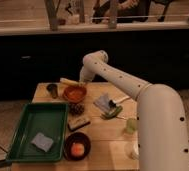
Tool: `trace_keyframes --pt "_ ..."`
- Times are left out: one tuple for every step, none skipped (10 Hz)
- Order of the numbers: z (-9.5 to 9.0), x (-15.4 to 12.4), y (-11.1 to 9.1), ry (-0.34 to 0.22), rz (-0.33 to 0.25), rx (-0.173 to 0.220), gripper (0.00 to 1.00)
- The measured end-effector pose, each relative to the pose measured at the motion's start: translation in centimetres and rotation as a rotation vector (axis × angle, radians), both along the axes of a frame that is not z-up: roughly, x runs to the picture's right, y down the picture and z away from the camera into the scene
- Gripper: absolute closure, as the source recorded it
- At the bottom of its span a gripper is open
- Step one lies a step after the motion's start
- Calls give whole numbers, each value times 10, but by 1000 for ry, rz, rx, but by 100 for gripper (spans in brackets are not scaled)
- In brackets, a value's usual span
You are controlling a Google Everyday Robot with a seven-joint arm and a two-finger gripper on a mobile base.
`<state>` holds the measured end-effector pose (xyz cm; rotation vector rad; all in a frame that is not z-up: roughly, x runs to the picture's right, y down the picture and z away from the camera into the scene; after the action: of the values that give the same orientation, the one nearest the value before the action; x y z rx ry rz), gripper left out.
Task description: Place banana in red bowl
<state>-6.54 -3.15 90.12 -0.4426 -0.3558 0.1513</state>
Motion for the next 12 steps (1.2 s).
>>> trace_keyframes --pt "1 0 0 -3 -2 -1 100" --pt "1 0 0 -8 -5 -2 100" --pt "1 0 0 -11 -8 -4 100" --pt "3 1 0 -13 -10 -8 100" --pt "4 1 0 -15 -12 -11 100" --pt "4 1 -1 -16 -13 -12 100" --pt "6 1 0 -19 -17 -16 100" --pt "7 1 -1 -21 -20 -18 100" --pt "8 1 0 -23 -24 -22 100" --pt "8 1 0 -26 -30 -27 100" --pt "9 1 0 -28 -32 -28 100" --pt "9 2 0 -30 -35 -31 100"
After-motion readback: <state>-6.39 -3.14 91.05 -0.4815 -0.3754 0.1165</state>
